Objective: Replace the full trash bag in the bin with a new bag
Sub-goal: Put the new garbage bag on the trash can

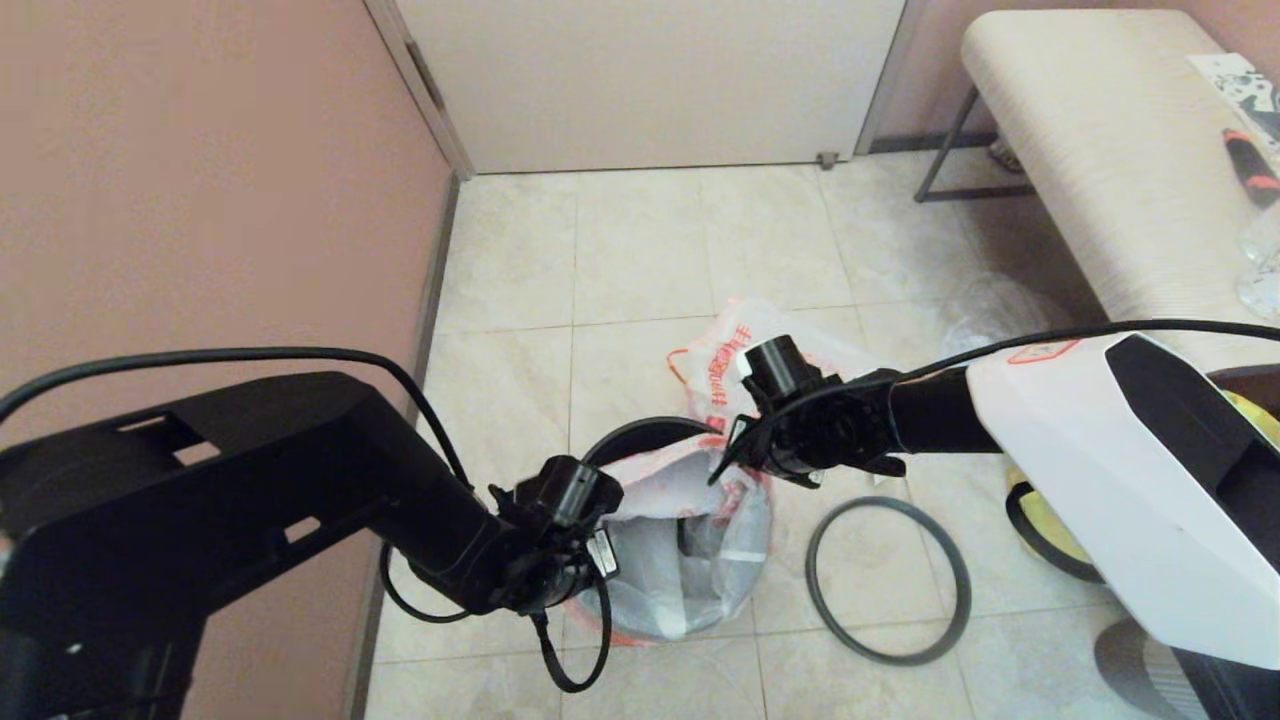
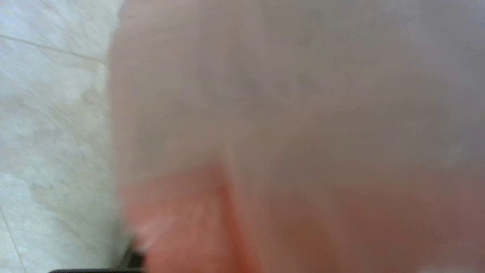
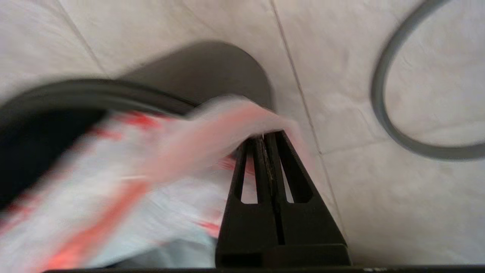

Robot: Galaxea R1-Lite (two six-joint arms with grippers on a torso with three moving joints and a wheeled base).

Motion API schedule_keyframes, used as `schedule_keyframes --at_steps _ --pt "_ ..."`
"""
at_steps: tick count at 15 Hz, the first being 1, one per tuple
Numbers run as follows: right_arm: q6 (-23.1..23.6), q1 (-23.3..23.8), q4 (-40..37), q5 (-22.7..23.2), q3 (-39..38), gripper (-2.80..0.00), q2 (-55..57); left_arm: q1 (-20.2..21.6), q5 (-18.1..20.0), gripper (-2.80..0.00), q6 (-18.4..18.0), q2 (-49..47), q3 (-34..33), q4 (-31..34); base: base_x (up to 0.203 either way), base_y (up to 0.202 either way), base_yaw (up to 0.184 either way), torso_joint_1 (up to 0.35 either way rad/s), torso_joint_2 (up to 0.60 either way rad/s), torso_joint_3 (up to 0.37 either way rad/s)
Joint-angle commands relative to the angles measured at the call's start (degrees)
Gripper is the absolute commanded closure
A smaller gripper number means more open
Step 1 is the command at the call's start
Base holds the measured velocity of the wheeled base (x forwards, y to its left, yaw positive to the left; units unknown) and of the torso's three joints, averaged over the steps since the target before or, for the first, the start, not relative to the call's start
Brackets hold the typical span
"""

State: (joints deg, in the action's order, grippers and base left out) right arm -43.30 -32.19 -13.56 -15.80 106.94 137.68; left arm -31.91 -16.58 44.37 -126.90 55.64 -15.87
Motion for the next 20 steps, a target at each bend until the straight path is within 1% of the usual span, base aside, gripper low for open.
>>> schedule_keyframes --at_steps 1,2,5,6,7,9,10,12,14,15,17,20 --pt "-0.2 -0.2 -0.1 0.0 0.9 0.00 -0.1 0.2 1.4 0.00 -0.2 0.3 -0.5 -0.2 0.000 0.000 0.000 0.000 0.00 0.000" --pt "-0.2 -0.2 0.0 0.1 1.3 0.00 0.2 0.2 2.6 0.00 -1.3 0.4 -1.2 -0.5 0.000 0.000 0.000 0.000 0.00 0.000" --pt "0.9 0.0 0.0 0.1 4.5 0.00 2.8 0.4 3.3 0.00 -3.1 -0.3 -1.6 -1.2 0.000 0.000 0.000 0.000 0.00 0.000" --pt "1.4 0.0 0.2 0.1 5.9 0.00 3.5 0.4 4.1 0.00 -3.6 -0.5 -1.6 -1.3 0.000 0.000 0.000 0.000 0.00 0.000" --pt "2.1 -0.1 2.2 0.3 5.9 0.00 3.6 0.3 5.0 0.00 -4.0 -0.7 -1.6 -1.3 0.000 0.000 0.000 0.000 0.00 0.000" --pt "4.1 -0.3 5.7 0.5 5.9 0.00 3.8 0.2 5.3 0.00 -4.8 -1.3 -1.6 -1.7 0.000 0.000 0.000 0.000 0.00 0.000" --pt "4.6 -0.6 5.9 0.7 5.9 0.00 4.4 0.2 5.3 0.00 -5.1 -1.8 -1.7 -2.7 0.000 0.000 0.000 0.000 0.00 0.000" --pt "5.3 -1.6 6.3 1.3 5.9 0.00 5.0 0.3 5.2 0.00 -6.8 -3.5 -2.5 -9.2 0.000 0.000 0.000 0.000 0.00 0.000" --pt "5.6 -2.5 7.3 3.0 6.0 0.00 5.0 0.0 5.1 0.00 -8.1 -4.3 -3.9 -14.7 0.000 0.000 0.000 0.000 0.00 0.000" --pt "5.8 -3.0 8.3 3.1 6.0 0.00 4.9 0.0 5.2 0.00 -9.1 -4.7 -4.1 -15.8 0.000 0.000 0.000 0.000 0.00 0.000" --pt "6.4 -3.8 9.7 3.1 5.9 0.00 4.0 0.1 5.2 0.00 -9.4 -5.5 -3.9 -16.2 0.000 0.000 0.000 0.000 0.00 0.000" --pt "5.1 -5.1 8.0 3.2 2.8 0.00 -2.9 0.3 5.2 0.00 -9.4 -5.5 -3.9 -16.4 0.000 0.000 0.000 0.000 0.00 0.000"
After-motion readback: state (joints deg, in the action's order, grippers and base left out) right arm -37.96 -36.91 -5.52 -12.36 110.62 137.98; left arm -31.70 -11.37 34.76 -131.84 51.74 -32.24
